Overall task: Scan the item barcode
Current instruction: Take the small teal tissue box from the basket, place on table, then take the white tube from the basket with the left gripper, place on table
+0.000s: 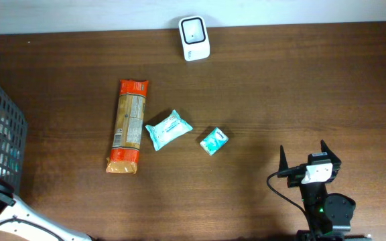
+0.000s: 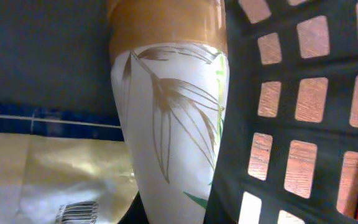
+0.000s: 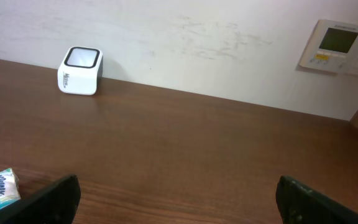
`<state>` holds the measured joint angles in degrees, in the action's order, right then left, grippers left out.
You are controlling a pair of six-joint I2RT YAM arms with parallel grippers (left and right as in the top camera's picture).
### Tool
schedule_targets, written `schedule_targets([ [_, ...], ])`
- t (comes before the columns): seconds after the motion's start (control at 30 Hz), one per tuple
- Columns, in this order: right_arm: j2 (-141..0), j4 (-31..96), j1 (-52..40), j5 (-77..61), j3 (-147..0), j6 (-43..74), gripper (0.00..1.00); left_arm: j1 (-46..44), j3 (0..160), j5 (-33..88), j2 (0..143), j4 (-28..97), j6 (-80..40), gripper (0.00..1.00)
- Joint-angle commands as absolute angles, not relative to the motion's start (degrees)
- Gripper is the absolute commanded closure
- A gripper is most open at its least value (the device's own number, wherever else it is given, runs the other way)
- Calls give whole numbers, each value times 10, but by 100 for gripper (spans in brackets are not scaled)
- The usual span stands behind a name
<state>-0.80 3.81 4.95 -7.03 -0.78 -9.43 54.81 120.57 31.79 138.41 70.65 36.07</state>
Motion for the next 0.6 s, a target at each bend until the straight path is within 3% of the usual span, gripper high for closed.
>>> schedule_targets([
  [0.0,-4,38,53,-73,-3,-94,1,549,1293,295,1379,732,295,100],
  [0.2,-4,38,53,-73,-3,-94,1,548,1511,300,1285,802,156,100],
  [0.33,-4,38,53,-73,-3,-94,1,528,1587,345,1182,828,131,100],
  [0.47,-4,38,53,-73,-3,-94,1,409,1583,345,1142,967,149,100],
  [0.57,-4,38,53,-73,-3,-94,1,288,1507,296,1144,963,148,100],
])
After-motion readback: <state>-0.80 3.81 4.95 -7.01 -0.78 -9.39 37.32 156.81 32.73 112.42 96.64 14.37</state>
